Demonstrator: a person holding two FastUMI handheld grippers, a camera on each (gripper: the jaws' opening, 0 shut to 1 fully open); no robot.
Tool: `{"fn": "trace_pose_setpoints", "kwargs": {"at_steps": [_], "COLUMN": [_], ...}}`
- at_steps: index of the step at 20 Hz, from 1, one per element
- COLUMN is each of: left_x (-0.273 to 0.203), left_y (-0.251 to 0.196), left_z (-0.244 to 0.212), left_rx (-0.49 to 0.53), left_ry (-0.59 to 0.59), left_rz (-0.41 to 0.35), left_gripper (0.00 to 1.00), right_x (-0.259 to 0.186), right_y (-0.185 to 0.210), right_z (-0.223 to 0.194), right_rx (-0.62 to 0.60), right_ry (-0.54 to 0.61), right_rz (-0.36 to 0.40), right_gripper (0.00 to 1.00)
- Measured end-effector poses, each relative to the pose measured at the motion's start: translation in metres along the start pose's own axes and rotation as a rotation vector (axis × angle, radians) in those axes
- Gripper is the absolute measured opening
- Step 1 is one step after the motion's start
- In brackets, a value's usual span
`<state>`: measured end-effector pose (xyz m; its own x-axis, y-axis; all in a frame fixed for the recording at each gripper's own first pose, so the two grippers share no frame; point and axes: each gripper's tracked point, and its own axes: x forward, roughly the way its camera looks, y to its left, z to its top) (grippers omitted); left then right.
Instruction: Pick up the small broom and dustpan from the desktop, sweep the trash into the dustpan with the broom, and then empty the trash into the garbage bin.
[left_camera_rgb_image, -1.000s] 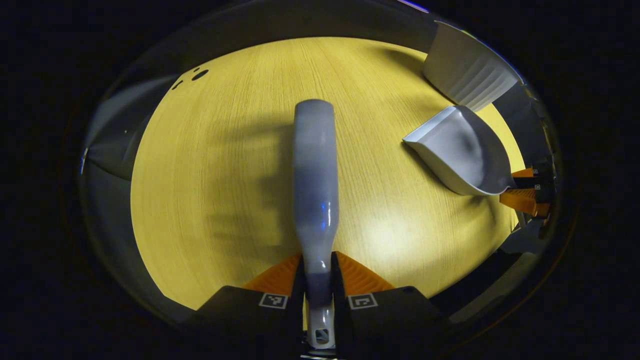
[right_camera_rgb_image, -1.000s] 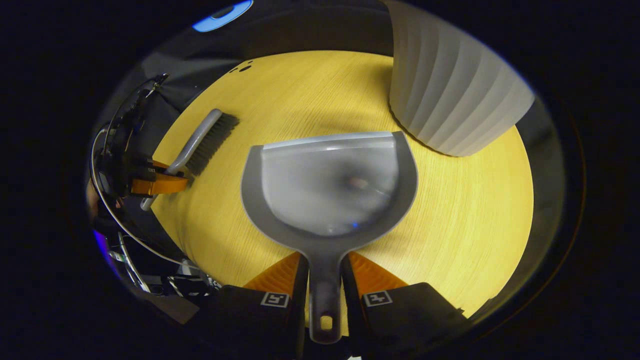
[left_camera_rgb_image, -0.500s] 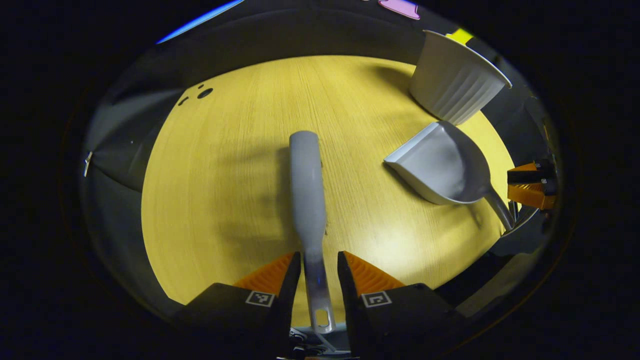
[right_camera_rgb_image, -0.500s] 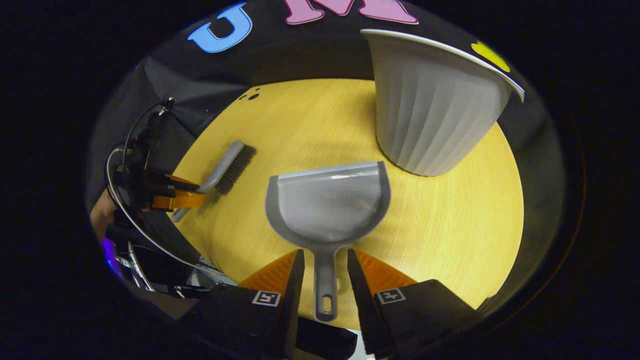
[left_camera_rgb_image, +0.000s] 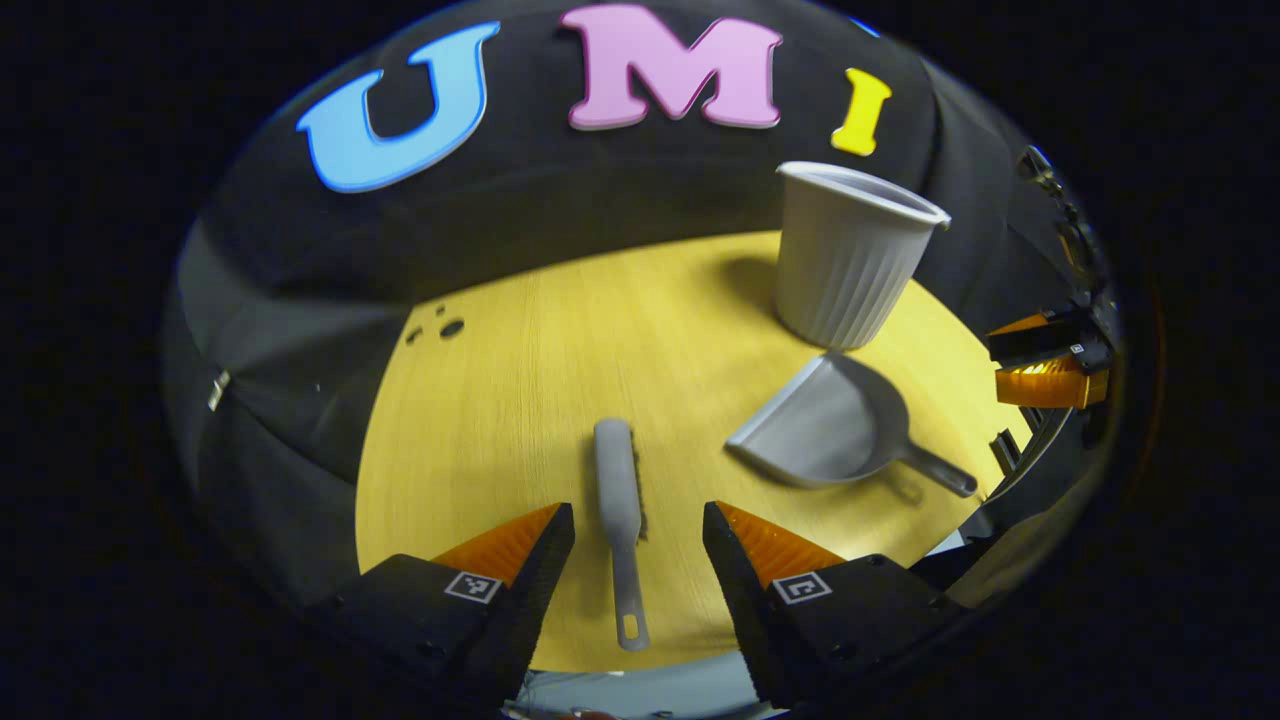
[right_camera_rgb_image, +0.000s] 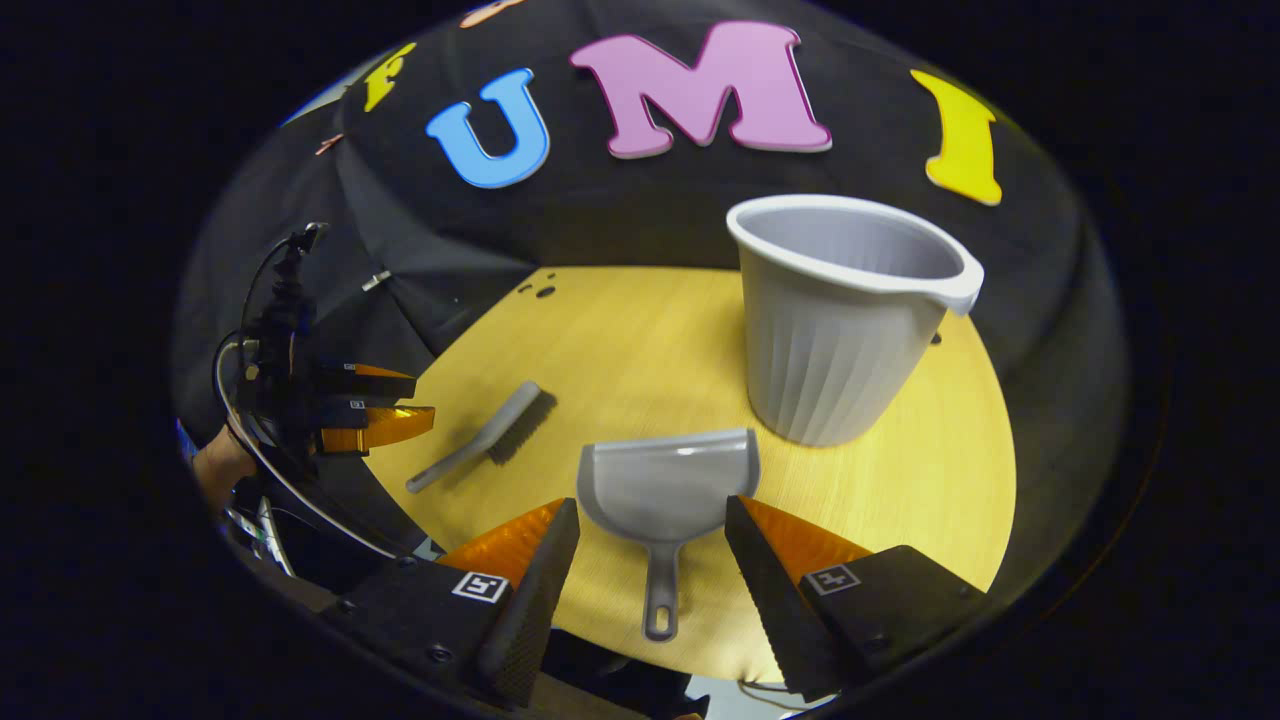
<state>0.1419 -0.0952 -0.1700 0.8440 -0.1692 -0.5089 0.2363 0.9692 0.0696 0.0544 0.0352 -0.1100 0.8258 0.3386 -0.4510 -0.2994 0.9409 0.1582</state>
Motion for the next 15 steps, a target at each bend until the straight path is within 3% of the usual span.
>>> {"fn": "trace_pose_setpoints", "kwargs": {"at_steps": [5,8,12,15], "left_x": [-0.037,-0.070,-0.095,-0.114], "left_y": [-0.025,-0.054,-0.068,-0.074], "left_z": [0.056,0.086,0.109,0.128], "left_rx": [-0.060,-0.031,-0.047,-0.104], "left_ry": [-0.179,-0.320,-0.434,-0.498], "left_rz": [-0.010,-0.081,-0.065,-0.080], "left_gripper": [0.83,0.85,0.97,0.98], "right_x": [-0.032,-0.054,-0.091,-0.102], "right_y": [0.007,0.013,0.031,0.046], "right_z": [0.041,0.074,0.112,0.128], "right_rx": [-0.023,-0.067,-0.127,-0.128], "right_ry": [-0.154,-0.288,-0.442,-0.488], "right_rz": [0.000,-0.010,-0.002,0.023], "right_gripper": [0.98,0.98,0.98,0.98]}}
